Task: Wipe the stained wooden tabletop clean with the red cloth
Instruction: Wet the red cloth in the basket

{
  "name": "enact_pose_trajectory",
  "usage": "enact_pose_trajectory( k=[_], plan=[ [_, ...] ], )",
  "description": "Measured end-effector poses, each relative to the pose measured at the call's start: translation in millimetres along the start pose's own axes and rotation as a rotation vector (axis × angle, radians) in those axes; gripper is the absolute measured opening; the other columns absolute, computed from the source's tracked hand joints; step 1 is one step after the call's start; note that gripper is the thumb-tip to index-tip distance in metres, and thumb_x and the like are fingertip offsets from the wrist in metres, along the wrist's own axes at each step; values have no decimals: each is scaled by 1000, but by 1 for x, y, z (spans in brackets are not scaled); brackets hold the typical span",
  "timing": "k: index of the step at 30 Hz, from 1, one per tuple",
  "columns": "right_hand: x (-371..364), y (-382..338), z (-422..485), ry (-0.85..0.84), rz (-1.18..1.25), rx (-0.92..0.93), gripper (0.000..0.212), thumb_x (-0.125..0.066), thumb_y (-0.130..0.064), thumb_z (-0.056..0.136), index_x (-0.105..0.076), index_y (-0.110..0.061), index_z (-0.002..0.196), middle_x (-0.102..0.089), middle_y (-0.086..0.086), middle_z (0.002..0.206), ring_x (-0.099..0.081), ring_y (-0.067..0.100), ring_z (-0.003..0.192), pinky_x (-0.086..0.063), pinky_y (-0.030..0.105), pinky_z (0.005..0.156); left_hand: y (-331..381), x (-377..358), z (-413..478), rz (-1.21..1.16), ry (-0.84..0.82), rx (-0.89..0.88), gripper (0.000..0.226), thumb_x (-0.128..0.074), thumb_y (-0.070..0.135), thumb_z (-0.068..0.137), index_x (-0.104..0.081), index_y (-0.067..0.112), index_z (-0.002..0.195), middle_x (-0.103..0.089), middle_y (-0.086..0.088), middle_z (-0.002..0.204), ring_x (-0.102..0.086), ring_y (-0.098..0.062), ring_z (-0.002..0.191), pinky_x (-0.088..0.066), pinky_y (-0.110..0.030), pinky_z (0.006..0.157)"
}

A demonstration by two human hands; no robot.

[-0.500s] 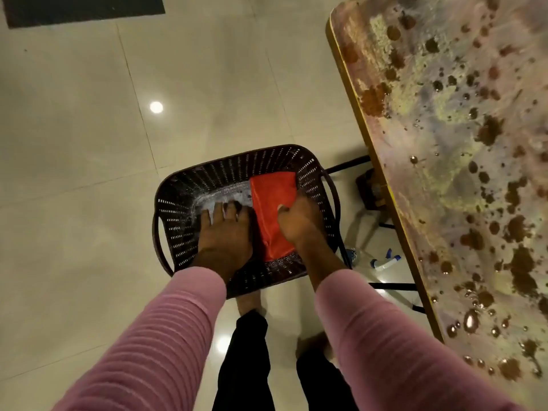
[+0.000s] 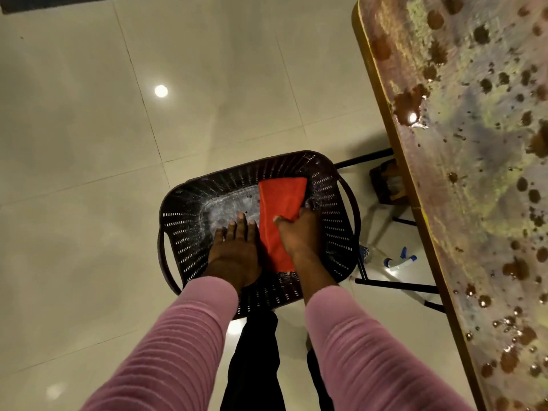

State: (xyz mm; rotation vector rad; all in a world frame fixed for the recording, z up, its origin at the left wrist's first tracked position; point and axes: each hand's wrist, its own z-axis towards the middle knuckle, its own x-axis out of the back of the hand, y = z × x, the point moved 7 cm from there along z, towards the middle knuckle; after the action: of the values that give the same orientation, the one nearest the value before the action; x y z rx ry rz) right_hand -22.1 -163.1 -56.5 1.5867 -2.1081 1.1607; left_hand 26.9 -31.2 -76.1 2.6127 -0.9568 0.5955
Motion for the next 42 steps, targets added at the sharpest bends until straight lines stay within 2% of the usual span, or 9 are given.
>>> enact_pose_trajectory(
  k=[4,10,16,22,28,33,35,39,42],
  plan=[
    [1,-4,2,-10,39,1,19,-58,-21,83,-61,-7,96,-64,8,87,-62,27,80,-34,24,61,-1,-2,2,6,-29,-3,85,-40,42,99,17,12,154,25,-15,159,12,-30,151,4,-45,122],
    [-7,-15,-9,-127,55,119,41,-50,-17,91,-41,-13,130,-55,8,118,-52,20,100,-37,26,88,-3,-5,3,20,-48,-10,88,-41,44,97,18,11,153,26,-15,159,12,-29,151,4,-44,122],
    [11,-25,-29,-266,177,176,25,-61,-25,88,-56,-21,113,-63,0,105,-60,19,97,-48,39,90,0,-1,0,103,-52,-9,87,-35,56,97,14,14,155,22,-16,160,9,-32,151,3,-45,122],
    [77,-68,-71,-327,77,385,10,-62,-19,80,-62,-20,90,-67,1,82,-64,16,74,-54,43,73,4,11,-5,219,-33,18,87,-42,53,95,2,11,157,4,-18,163,-6,-34,150,-7,-46,121],
    [201,-115,-117,-128,-5,591,16,-55,-10,83,-65,-20,91,-61,-8,68,-57,3,59,-46,23,52,41,60,-19,-325,-13,-26,42,-53,28,95,-56,10,134,-56,-14,138,-53,-29,126,-40,-36,105],
    [302,-132,-114,102,-133,594,24,-53,-11,91,-67,-21,107,-59,-8,52,-54,-1,39,-30,7,32,81,150,-36,-766,250,-99,17,-56,15,91,-70,19,83,-73,-15,95,-68,-28,87,-51,-30,70],
    [327,-141,-101,252,-227,612,31,-53,-12,91,-64,-22,118,-63,-8,64,-58,1,45,-38,11,37,82,183,-39,-901,375,-40,16,-58,17,90,-73,15,84,-74,-15,93,-69,-29,87,-56,-35,79],
    [311,-156,-68,338,-482,645,56,-52,-16,89,-39,-22,143,-44,6,141,-50,27,112,-50,39,88,81,234,-45,-1317,588,51,27,-50,22,97,-71,6,101,-71,-10,79,-66,-26,68,-52,-32,67],
    [264,-157,-59,220,-610,681,60,-53,-20,87,-35,-26,144,-35,3,148,-37,28,122,-40,43,98,86,261,-44,-1487,674,61,41,-35,33,104,-66,7,104,-70,-13,86,-62,-25,71,-48,-33,68]
  ],
)
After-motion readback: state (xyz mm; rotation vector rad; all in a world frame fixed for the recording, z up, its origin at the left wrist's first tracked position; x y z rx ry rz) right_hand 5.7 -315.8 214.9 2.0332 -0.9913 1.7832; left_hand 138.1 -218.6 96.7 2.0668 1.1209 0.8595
